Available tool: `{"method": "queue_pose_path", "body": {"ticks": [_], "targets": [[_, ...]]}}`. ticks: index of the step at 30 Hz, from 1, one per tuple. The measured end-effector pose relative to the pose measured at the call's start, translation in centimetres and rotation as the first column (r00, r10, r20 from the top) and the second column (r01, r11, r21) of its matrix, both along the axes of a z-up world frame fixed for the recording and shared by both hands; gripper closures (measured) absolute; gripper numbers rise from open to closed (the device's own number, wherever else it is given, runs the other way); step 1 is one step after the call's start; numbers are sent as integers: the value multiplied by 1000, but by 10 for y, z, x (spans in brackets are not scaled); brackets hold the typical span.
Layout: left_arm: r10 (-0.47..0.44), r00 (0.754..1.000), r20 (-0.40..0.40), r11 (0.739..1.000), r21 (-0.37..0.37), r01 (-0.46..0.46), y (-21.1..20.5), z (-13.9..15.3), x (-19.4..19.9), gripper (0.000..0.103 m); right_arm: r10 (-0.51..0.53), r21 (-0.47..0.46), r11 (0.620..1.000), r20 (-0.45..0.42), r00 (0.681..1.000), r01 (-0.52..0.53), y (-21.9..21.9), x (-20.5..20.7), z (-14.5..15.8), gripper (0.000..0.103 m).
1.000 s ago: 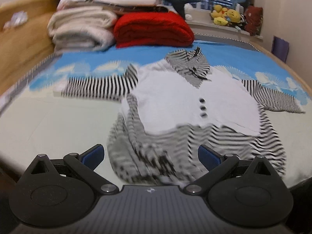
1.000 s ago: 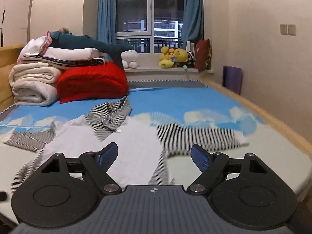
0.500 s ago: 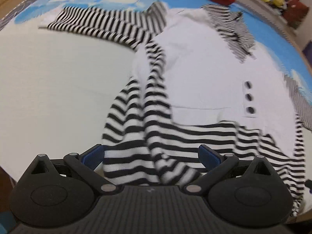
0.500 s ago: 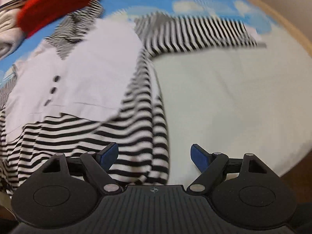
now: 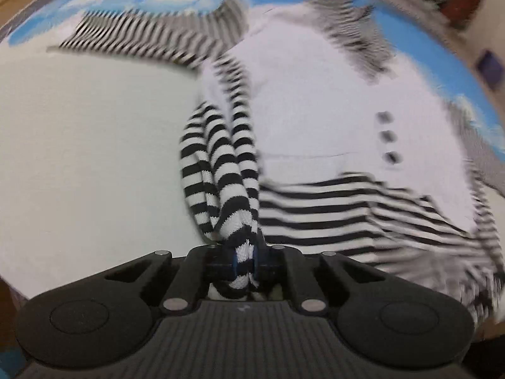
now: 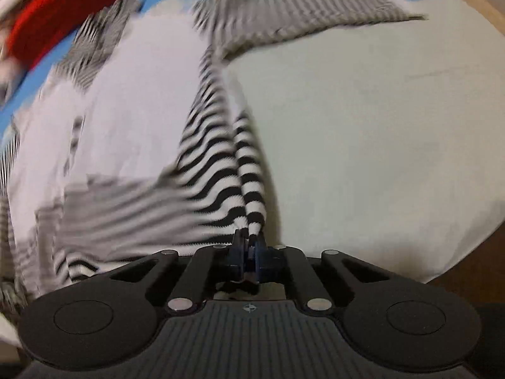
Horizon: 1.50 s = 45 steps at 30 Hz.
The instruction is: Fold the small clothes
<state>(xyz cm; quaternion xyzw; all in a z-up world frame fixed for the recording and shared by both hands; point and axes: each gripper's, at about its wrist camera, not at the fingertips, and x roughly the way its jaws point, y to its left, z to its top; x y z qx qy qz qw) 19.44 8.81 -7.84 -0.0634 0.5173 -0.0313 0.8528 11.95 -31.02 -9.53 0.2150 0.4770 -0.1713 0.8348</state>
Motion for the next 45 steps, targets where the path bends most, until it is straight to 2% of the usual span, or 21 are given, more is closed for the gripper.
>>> {"method": "queue_pose_path", "body": {"ticks": [3,6,8,10,11,12,16,18,20,22,24,25,26,27,31,33,35,36,38,42,45], "targets": [[-62,998,21,997,44,61,-11,3,-13,94,-18,-63,998,25,1000,19,-10,-4,7,98],[60,996,-67,990,131,-50,8,-14,-13,94,103,39,994,-84,991,-100,-2,0,-16,97],[120,988,-97,989,100,-110,23,-16,-11,91,202,75,978,-111,973,-195,11,0,-22,95],[124,988,-96,991,66,-118,25,-11,-11,77,233,7,972,-125,964,-234,19,-1,-20,90],[122,988,-90,991,64,-117,23,-8,-12,61,215,-8,976,-125,969,-217,17,-1,-18,85],[125,990,-69,991,63,-121,22,-5,-13,53,175,-7,984,-113,978,-177,12,-2,-14,83],[91,991,94,994,49,-95,16,22,-22,53,68,-48,997,39,997,-66,3,-15,12,72],[46,992,117,999,9,-48,8,24,-22,53,118,-74,991,99,988,-111,12,-17,22,64],[-1,995,95,1000,6,1,-1,20,-21,53,195,-56,980,103,975,-190,23,-16,19,55],[-41,999,-4,997,64,41,-8,3,-17,53,261,-30,965,42,964,-260,34,-12,7,50],[-30,986,-165,982,177,60,-12,-25,-13,49,316,-55,944,-123,941,-324,42,-9,-12,48],[-9,983,-186,981,189,44,-8,-30,-15,46,318,-77,937,-210,925,-340,45,-11,-23,45],[-3,986,-169,982,183,34,-7,-27,-15,45,303,-96,940,-210,929,-328,45,-15,-24,34],[-9,990,-144,983,178,35,-7,-21,-15,45,294,-120,939,-214,932,-323,46,-15,-19,32],[-29,999,-19,993,111,31,-7,2,-22,44,291,-161,937,-133,947,-310,49,-21,0,36],[-46,997,-55,990,134,53,-14,-5,-20,41,302,-173,926,-195,933,-336,50,-19,-7,35],[-51,987,-152,975,205,82,-20,-24,-19,41,303,-187,917,-243,921,-351,58,-17,-22,33],[-48,986,-158,973,217,82,-22,-28,-18,41,305,-203,913,-234,923,-353,61,-17,-18,32],[-65,993,-99,970,227,86,-29,-17,-18,41,299,-228,913,-189,935,-338,62,-18,-6,34],[-102,993,67,972,218,85,-36,13,-26,38,227,-306,929,27,974,-208,53,-32,37,34],[-117,979,168,976,204,82,-40,28,-23,38,192,-373,921,177,965,-115,48,-35,65,34]]}}
